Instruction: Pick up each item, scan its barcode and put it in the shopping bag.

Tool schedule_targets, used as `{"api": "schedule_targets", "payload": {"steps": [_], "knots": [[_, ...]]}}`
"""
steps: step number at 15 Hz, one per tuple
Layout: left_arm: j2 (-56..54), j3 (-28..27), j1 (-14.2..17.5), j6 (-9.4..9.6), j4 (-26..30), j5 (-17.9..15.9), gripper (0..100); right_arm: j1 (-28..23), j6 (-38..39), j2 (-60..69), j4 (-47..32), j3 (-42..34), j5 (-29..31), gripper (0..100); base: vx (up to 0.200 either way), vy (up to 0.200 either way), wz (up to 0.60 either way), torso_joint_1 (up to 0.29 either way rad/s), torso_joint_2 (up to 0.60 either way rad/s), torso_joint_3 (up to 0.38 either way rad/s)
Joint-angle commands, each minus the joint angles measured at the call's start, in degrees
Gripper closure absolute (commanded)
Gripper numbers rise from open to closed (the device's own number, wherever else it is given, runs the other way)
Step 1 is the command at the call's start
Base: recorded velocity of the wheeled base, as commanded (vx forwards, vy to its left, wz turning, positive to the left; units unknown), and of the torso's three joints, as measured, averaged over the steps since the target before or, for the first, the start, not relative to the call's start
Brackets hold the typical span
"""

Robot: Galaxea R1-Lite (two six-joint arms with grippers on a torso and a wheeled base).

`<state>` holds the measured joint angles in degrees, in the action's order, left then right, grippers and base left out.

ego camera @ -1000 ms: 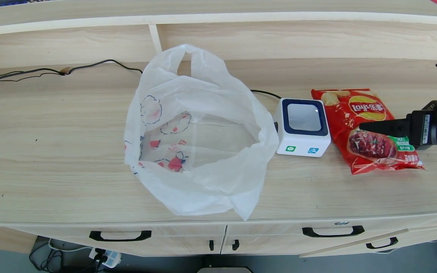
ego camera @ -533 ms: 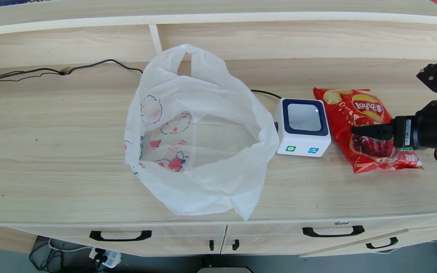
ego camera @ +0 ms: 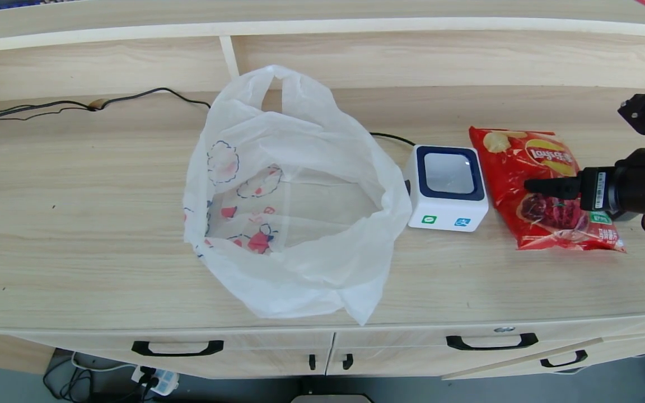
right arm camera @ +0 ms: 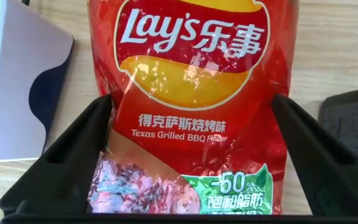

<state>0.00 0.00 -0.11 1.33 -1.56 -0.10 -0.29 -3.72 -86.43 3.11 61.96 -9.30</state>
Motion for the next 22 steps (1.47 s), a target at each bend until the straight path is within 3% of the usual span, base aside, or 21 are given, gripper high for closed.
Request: {"api": "schedule_targets", "payload": {"steps": [1,5,6,14,22], "knots": [[0.09,0.0,0.02,-0.01,-0.02,0.01,0,1.35,-0.24,-0.05,-0.03,0.0,0.07,0,0.0,0.0,0.0,0.0,0.0,0.0],[0.09,0.0,0.02,0.25,-0.11,0.01,0,1.44,0.55,-0.49,0.49,-2.02,2.71,0,0.0,0.0,0.0,0.0,0.0,0.0],[0.09,0.0,0.02,0.25,-0.11,0.01,0,1.44,0.73,-0.32,1.29,-2.55,2.62,100,0.0,0.0,0.0,0.0,0.0,0.0],[0.09,0.0,0.02,-0.01,-0.11,0.01,0,5.3,1.87,3.2,3.66,-3.69,2.27,100,0.0,0.0,0.0,0.0,0.0,0.0],[0.09,0.0,0.02,-0.1,-0.02,0.01,0,5.65,1.96,17.88,3.66,-9.85,1.04,100,0.0,0.0,0.0,0.0,0.0,0.0]]}}
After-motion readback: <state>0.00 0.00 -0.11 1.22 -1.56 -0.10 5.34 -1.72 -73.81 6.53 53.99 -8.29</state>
